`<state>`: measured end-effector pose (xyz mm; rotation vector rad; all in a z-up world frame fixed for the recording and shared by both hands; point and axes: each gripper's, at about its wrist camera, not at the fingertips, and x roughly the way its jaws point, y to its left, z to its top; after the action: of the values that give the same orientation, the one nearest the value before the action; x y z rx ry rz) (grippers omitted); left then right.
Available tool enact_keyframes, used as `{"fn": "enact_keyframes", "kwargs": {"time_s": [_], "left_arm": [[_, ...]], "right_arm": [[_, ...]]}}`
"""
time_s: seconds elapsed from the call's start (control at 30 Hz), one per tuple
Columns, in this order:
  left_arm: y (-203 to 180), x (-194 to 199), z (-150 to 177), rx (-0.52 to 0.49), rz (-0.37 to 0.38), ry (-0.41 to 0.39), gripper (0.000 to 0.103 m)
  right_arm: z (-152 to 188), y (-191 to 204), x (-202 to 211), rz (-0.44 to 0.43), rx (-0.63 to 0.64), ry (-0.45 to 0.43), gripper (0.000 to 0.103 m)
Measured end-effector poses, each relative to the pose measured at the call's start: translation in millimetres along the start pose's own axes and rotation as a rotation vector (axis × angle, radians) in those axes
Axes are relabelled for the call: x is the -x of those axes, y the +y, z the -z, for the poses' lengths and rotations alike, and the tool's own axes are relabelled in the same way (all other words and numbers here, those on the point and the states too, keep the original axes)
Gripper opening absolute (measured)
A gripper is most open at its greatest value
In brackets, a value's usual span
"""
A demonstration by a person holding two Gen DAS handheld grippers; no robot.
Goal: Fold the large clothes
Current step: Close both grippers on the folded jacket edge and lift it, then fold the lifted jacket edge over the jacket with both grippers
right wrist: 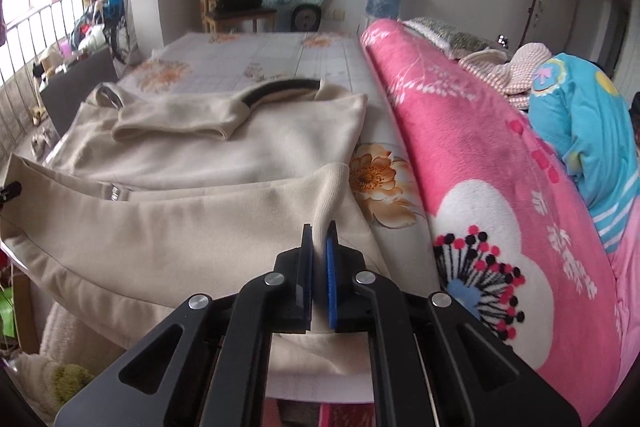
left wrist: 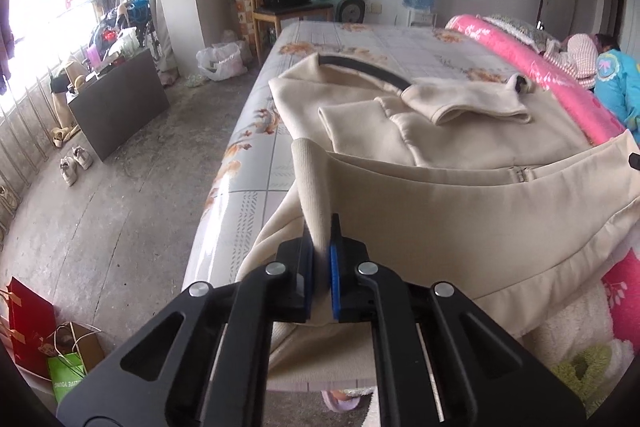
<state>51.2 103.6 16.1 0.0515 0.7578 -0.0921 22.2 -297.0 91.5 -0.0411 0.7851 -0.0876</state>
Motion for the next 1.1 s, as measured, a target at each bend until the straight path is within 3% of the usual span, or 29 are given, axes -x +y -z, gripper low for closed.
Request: {"fn": "enact_keyframes", "kwargs": {"time_s": [0.2,0.4,0.6,0.73,0.9,1.03,1.1], "left_arm": [[5,43,0,0.061,0.022,-0.121,0.005],[3,67,-30,0.048,0.026,-0.224,0.005],[7,50,-84,0.034,0.046,-0.271,0.005],[9,18,-133,0.005,0.040,-0.286,0.005],[10,-67,-184,-0.028,0.024,-0.192,0.005],[14,-157,-192,0.014,0.019,0.030,0.015],[19,-183,-186,0.029,-0.051,0.107,0.016]], "right_arm": [[2,-2,42,0.002,-0.043,-0.106,0.005],[-23,-6,60,-0.018,-0.054,-0.181,0.005],[-76,-6,46,-0.027,-0.014,-0.228,0.005],[-120,-6,19,-0.019,0.012,-0.244,0.005],[-171,-10,-53,-0.036,0.000,-0.195,0.006],[-179,-9,-138,-0.070,-0.012,-0.046,0.007],[-173,-8,-173,-0.079,-0.013,0.052,0.010]]}}
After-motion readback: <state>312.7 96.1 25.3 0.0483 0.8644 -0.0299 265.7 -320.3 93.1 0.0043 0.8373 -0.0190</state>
